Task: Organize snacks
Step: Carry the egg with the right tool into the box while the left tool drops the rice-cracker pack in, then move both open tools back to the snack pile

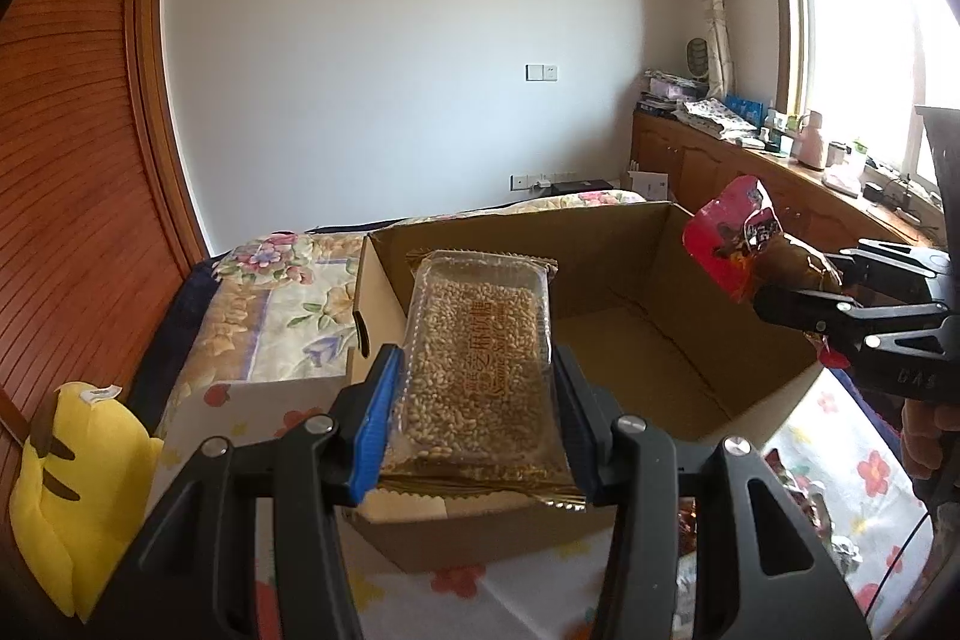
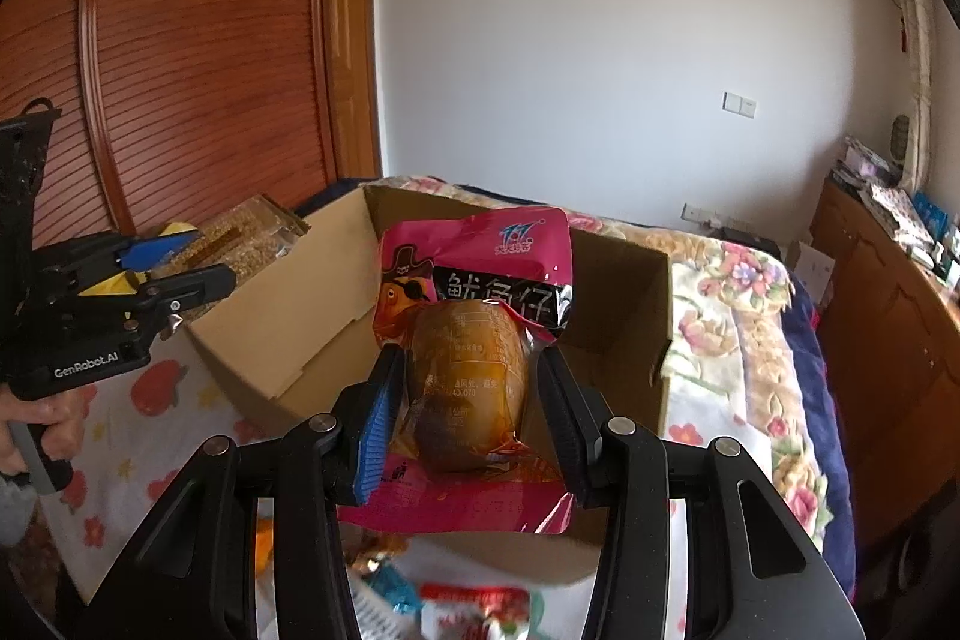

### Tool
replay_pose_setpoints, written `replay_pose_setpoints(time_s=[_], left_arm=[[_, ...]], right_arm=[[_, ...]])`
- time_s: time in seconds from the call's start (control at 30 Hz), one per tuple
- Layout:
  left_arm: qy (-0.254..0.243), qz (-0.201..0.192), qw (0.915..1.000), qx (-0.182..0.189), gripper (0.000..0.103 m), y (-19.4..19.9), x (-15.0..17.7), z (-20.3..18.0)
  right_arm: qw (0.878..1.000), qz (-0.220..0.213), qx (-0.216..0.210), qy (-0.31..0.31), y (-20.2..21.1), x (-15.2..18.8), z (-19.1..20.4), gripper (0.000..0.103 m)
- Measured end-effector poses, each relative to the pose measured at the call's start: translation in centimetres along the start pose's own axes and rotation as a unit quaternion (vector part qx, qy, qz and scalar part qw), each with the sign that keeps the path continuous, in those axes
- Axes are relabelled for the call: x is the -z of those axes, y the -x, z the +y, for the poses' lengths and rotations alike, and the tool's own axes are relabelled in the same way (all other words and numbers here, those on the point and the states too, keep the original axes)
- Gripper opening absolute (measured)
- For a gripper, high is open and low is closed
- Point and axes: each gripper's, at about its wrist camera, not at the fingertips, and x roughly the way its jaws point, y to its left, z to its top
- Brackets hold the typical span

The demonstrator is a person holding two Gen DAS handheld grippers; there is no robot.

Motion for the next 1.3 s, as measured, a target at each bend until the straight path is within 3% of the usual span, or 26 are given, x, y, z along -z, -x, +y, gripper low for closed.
replay_pose_setpoints(time_s=[0.37,0.83,0.93,1.3], left_arm=[[0.004,0.015,0.9999,0.0,0.048,-2.7,-0.2,0.3],[-0.003,0.02,0.9998,-0.006,0.053,-4.5,-0.5,-0.3],[-0.014,0.007,0.9997,-0.021,0.061,-4.3,-0.3,-0.7],[-0.004,0.0,1.0,0.001,0.063,-1.0,0.4,-0.5]], right_arm=[[1.0,0.024,-0.003,-0.005,-4.1,0.1,-0.9,0.046],[0.999,0.036,0.0,-0.008,-5.7,0.1,-1.2,0.047],[0.999,0.039,-0.001,-0.007,-6.1,0.2,-1.1,0.048],[1.0,0.027,-0.003,-0.003,-4.0,-0.1,-0.1,0.053]])
